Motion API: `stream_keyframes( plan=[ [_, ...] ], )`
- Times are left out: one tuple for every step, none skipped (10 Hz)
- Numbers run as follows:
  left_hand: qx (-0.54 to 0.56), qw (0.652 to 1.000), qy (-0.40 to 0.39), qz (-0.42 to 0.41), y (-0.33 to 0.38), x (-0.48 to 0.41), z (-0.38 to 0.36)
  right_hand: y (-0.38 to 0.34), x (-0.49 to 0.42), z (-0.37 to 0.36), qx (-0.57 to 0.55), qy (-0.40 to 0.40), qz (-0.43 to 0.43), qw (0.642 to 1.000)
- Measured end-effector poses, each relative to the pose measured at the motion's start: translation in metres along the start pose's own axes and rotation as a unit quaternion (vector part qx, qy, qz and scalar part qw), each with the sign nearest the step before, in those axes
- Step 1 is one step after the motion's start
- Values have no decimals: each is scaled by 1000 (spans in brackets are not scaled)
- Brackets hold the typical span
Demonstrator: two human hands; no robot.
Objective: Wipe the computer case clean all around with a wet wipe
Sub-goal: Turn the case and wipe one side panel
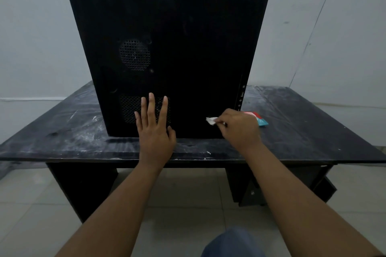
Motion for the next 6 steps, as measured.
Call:
stream_keyframes(
  plan=[
    [4,1000,-2,-1,0,0,1,-13,15,-30,8,-68,16,997],
    [6,1000,-3,0,1,0,1,-1,36,-35,34,-113,18,993],
    [7,1000,-6,0,0,0,0,23,39,-18,72,-93,12,993],
    [7,1000,-5,0,0,1,1,36,31,6,74,-37,-10,997],
    [6,1000,0,0,1,0,1,20,18,16,32,12,11,999],
    [5,1000,-2,0,1,0,2,-15,9,-7,6,-21,62,998]
  ],
)
Point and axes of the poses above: each hand's wrist, its own x-axis away from the middle knuckle, its own z-axis out of the back of the hand, y = z × x, the point moved 8 cm from there along -x, towards the middle knuckle, and after that the axes turned 8 degrees about y, right-handed, at the moved point
